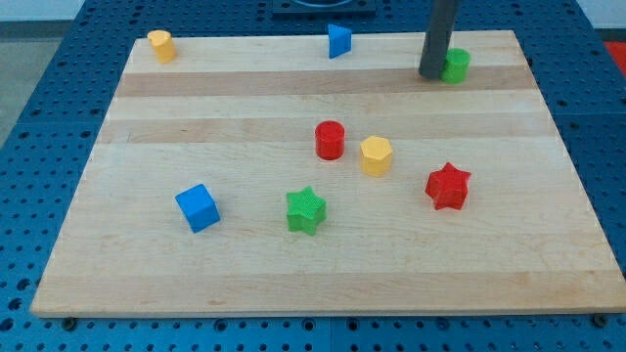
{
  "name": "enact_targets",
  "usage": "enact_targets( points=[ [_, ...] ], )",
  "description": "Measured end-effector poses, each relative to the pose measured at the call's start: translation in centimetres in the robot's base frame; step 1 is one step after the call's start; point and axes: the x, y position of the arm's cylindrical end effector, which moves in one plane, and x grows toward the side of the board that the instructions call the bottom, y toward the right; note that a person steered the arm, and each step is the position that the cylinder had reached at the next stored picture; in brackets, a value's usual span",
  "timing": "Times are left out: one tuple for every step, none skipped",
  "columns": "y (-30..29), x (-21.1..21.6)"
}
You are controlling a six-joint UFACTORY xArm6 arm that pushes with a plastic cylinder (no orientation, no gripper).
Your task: Move the green circle to the top right
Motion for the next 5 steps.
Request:
enact_targets(
  points=[
    [0.0, 3.0],
    [0.6, 4.3],
    [1.9, 3.4],
    [2.7, 1.8],
    [2.8, 1.2]
  ],
)
